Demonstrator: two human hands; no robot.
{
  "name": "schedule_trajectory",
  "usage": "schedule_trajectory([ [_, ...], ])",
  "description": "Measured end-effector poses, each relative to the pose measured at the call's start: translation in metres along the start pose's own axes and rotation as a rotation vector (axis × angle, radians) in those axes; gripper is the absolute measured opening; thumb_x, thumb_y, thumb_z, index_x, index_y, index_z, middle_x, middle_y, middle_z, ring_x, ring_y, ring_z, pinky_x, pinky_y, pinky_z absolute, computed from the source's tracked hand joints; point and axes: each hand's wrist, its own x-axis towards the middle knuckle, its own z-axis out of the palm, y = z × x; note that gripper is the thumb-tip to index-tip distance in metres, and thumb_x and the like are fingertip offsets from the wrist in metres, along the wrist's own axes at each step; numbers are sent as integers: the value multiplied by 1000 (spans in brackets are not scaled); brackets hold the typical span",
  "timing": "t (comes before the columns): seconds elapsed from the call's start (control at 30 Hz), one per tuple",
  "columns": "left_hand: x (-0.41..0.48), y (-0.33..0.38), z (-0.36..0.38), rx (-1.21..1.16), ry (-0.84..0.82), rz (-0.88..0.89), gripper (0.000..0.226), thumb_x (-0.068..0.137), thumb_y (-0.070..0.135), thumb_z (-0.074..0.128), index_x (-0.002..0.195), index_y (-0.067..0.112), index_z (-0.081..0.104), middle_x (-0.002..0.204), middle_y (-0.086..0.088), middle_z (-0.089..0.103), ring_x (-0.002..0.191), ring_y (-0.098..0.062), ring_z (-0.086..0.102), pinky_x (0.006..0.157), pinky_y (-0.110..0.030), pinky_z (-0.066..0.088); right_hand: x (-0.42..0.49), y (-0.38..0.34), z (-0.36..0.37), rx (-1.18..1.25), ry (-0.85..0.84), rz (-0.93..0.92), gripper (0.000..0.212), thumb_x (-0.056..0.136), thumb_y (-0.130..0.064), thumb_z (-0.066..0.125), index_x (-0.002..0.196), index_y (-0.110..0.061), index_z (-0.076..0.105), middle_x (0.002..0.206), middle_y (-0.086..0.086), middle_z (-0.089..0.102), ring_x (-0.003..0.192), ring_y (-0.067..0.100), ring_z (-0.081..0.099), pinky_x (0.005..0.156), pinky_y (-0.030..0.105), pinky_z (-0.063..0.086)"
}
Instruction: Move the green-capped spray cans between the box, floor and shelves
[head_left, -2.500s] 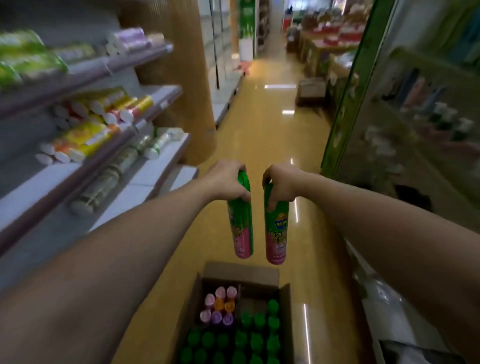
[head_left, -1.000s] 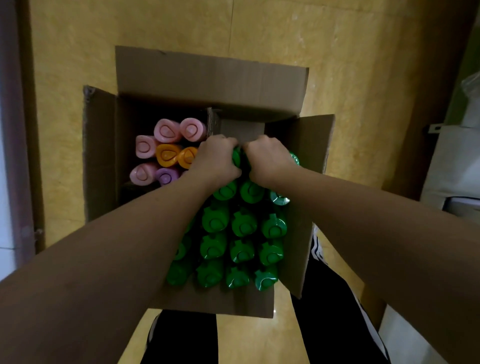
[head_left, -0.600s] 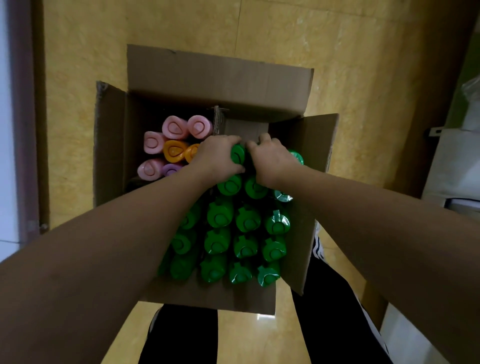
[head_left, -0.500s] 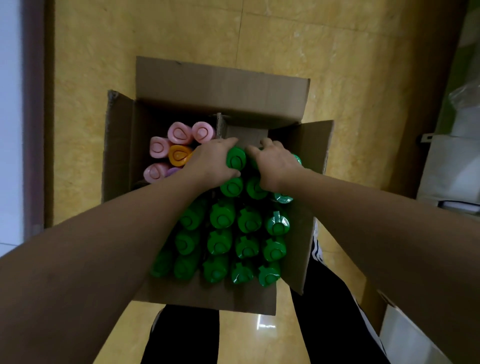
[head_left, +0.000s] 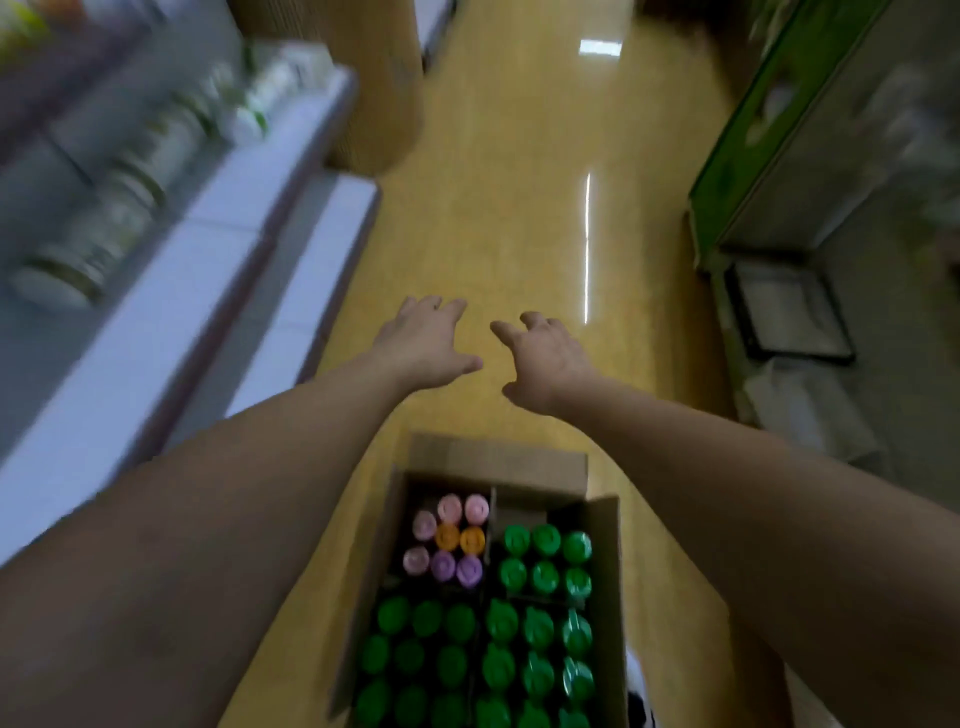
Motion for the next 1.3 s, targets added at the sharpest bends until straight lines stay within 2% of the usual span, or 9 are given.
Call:
schedule_trajectory([
  [0.17,-56,24,-181,65,235,38,93,85,61,68,159,25,23,165,-10,21,152,-32,17,118,-52,29,-54,-56,-169,-20,300,-73,76,87,-30,72,152,-22,34,146,18,41,131,39,43,101,49,46],
  [0.3,-113,43,-293,135,411,32,97,81,64,68,158,25,25,164,-11,24,151,-36,19,118,-52,30,-101,-86,-264,-22,441,-129,77,87,-33,73,153,-23,34,148,16,41,132,37,41,104,48,45],
  [0.5,-210,71,-379,225,634,-70,86,82,60,69,153,24,35,157,-13,35,144,-36,31,115,-47,34,-159,-109,-348,-30,600,-285,67,87,-38,68,147,-22,42,137,16,49,126,38,47,101,48,47],
  [0.67,-302,95,-384,257,725,-247,86,82,61,67,153,26,35,158,-10,34,144,-34,31,114,-46,35,-211,-126,-373,-20,658,-500,65,87,-38,68,145,-24,43,138,13,49,126,37,46,99,49,47],
  [0.8,-378,108,-367,263,730,-397,85,81,62,66,153,29,34,156,-12,35,142,-35,32,112,-49,38,-251,-154,-373,-1,617,-686,64,88,-38,67,145,-20,44,138,17,48,129,39,44,102,50,44],
  [0.9,-444,110,-363,286,724,-539,83,85,58,67,154,28,32,159,-12,30,146,-34,25,113,-50,36,-288,-192,-366,-9,600,-811,65,85,-42,69,143,-22,46,134,15,50,126,38,47,100,46,44],
  [1.07,-562,102,-357,333,756,-775,88,85,58,68,157,27,27,161,-14,26,149,-36,20,114,-54,34,-358,-261,-358,-15,573,-1003,72,90,-39,68,152,-23,36,139,14,46,128,37,43,99,49,47],
  [1.2,-660,100,-342,329,790,-947,88,85,60,67,157,29,27,163,-11,25,151,-36,17,117,-53,31,-424,-315,-345,-10,562,-1156,69,89,-40,69,149,-21,40,131,14,50,123,37,47,95,47,48],
  [1.3,-731,98,-321,312,810,-1049,88,85,59,68,157,30,27,164,-11,23,152,-36,16,116,-55,31,-480,-356,-326,2,550,-1238,72,89,-42,69,151,-25,38,137,12,48,127,36,46,99,48,47],
])
